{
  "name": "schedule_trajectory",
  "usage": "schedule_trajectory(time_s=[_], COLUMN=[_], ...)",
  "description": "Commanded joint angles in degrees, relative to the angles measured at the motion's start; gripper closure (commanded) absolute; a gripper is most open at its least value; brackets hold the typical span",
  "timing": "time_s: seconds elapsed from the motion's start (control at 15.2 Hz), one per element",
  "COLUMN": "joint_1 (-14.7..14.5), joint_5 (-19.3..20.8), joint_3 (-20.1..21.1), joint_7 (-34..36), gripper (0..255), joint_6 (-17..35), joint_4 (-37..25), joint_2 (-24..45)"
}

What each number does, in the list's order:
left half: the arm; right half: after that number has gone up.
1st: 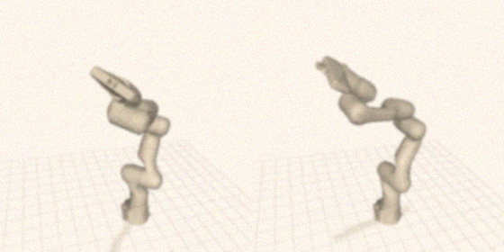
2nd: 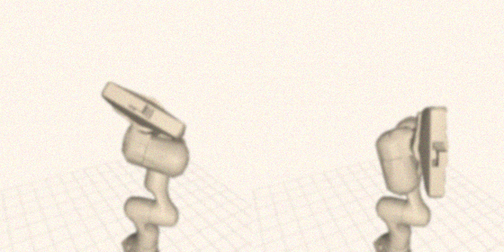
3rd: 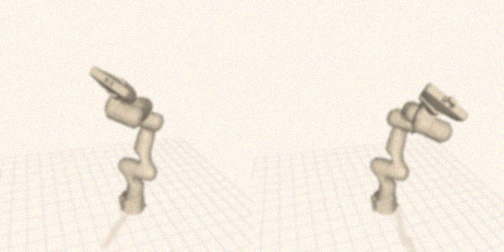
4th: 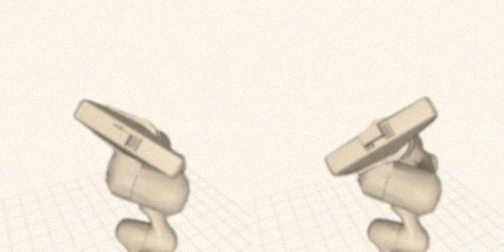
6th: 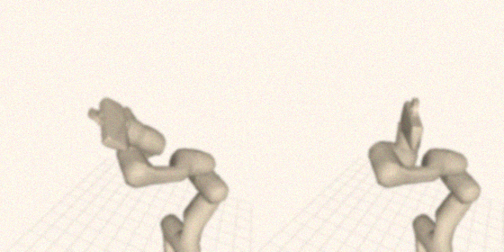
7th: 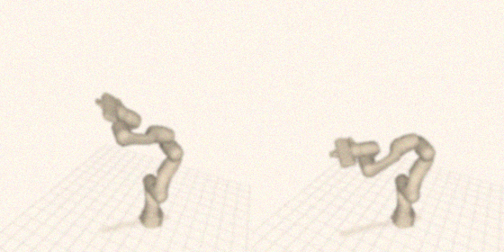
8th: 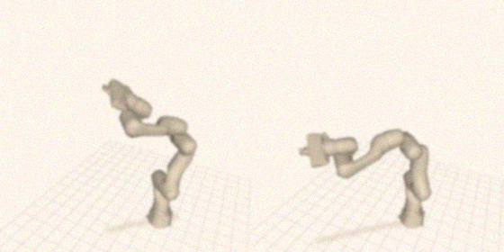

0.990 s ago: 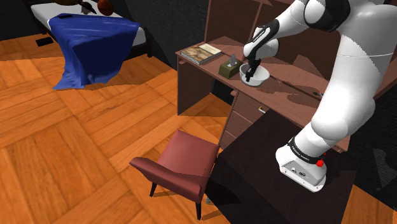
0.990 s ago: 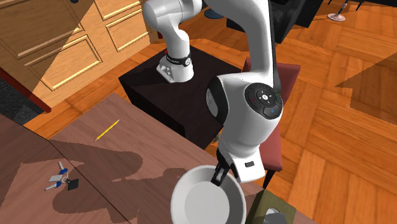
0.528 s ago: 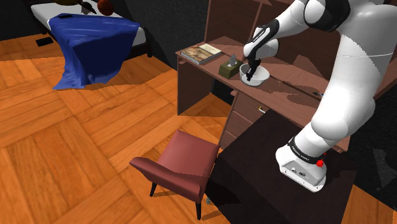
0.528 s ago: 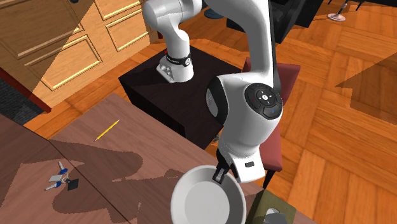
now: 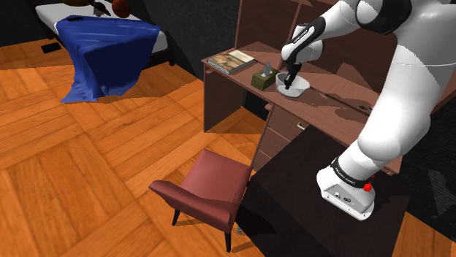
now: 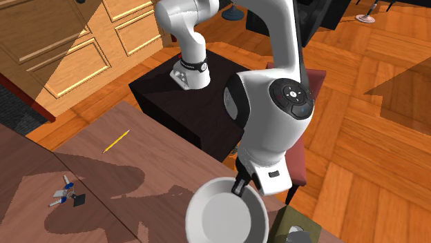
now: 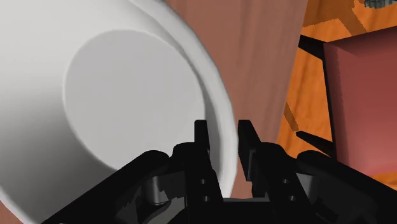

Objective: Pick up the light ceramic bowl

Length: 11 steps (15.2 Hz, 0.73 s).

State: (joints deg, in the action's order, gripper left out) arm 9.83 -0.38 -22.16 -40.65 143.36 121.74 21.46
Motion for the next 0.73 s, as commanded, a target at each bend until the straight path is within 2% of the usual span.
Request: schedule_trajectory(time_s=[0.0, 0.66], joint_1=[-0.3, -1.3], joint_5=[0.6, 2.6], joint_3=[-0.3, -1.4], joint_7=[0.2, 1.1], gripper=[255, 255], joint_6=[-1.3, -6.7], joint_4=[-0.1, -1.1], joint_2=[-1.3, -5.9])
